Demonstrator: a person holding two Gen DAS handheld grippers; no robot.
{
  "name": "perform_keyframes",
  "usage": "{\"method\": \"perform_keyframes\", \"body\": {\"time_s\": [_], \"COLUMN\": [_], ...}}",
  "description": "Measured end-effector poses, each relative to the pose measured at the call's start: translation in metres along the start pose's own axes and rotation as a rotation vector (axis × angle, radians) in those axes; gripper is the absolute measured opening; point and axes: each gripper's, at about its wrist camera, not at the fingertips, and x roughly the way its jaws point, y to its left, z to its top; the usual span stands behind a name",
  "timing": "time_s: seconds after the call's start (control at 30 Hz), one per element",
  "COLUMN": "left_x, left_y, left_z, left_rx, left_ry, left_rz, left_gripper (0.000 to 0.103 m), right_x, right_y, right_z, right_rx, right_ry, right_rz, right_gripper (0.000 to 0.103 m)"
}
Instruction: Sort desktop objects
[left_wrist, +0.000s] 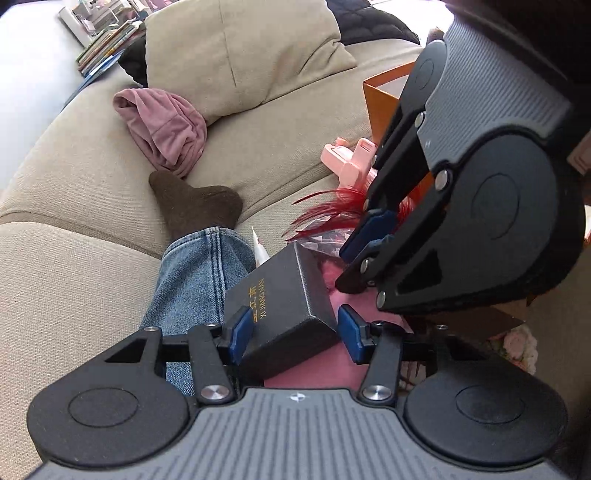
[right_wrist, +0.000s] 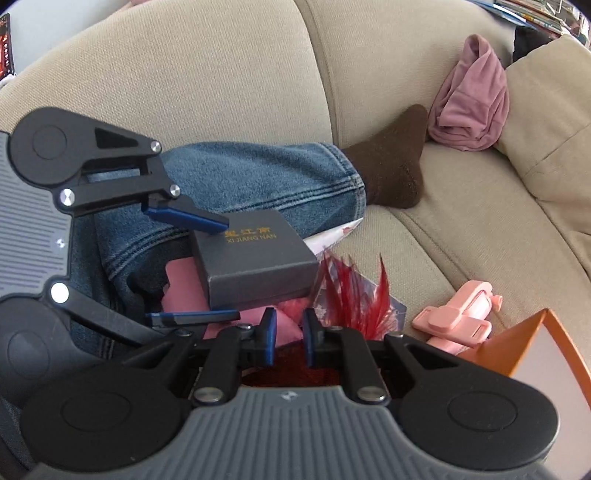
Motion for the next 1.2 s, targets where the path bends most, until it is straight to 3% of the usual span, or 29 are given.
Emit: {"method": "perform_keyframes", "body": {"time_s": [0.5,0.7,0.93,1.03,1.2], "left_x": [-0.023,-0.027,-0.014,-0.008,0.004], "left_y": [0.03,0.043,0.046,0.046,0.057], "left_z": [-0.006,-0.004,0.002,0.004,0.006], "left_rx": [-0.093,-0.092,-0.06,-0.038,-0.065], "left_ry": [-0.053,-0.076,-0.047,-0.046,-0.061], "left_rz": [-0.064,-0.081,-0.087,-0.06,-0.079], "left_gripper": [0.046,0.052,0.055,0.055,0.055], "right_x": [0.005,-0.004,-0.005,-0.003,-0.001], "right_y": [0.007,0.012,0.008,0.005,-0.002], "right_z": [0.013,0.02,0.028,0.031,0.028], "right_rx": [-0.009,-0.045,-0.058,-0.052,-0.034], "right_ry": [-0.031,-0.074,-0.114,-0.103,-0.074], "right_rz": [0.032,0.025,0.053,0.057,0.043], "right_gripper": [0.014,0.014,0.011,0.011,0.013]}}
